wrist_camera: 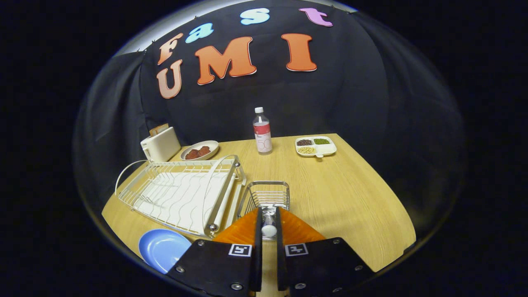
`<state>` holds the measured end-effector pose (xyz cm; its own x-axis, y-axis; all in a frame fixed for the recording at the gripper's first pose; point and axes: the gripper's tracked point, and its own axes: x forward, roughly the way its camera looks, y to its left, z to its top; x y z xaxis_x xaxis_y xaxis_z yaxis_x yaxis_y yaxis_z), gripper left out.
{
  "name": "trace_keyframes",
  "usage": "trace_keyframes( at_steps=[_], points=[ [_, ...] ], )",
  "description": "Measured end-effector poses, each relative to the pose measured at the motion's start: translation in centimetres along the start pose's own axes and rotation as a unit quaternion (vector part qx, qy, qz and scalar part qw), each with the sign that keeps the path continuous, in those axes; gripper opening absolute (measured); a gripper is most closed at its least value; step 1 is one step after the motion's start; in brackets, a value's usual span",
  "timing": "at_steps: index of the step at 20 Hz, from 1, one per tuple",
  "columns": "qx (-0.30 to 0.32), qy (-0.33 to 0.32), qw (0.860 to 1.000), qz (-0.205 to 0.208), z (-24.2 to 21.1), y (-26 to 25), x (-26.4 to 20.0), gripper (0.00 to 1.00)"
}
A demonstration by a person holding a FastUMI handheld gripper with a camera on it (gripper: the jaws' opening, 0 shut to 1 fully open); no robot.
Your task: Take the plate from the dish rack, then take the spoon from the basket and place it into the plate.
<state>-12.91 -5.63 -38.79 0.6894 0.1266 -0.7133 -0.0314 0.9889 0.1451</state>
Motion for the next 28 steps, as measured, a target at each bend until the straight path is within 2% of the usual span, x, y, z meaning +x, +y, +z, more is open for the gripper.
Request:
trace_keyframes(
  at_steps=[5,14,16,20,28],
  points=[
    [0.026,-0.006,1.0,0.002,2.6,0.4,-0.8,0.13],
    [-0.01,-0.055,0.998,-0.003,9.2,1.7,-5.8,0.11],
    [-0.006,-0.065,0.998,0.018,10.7,3.1,-7.5,0.11],
    [0.003,-0.069,0.994,0.087,11.7,7.4,-10.3,0.11],
    [-0.024,-0.022,0.98,0.196,6.4,15.9,-11.1,0.11]
  ],
)
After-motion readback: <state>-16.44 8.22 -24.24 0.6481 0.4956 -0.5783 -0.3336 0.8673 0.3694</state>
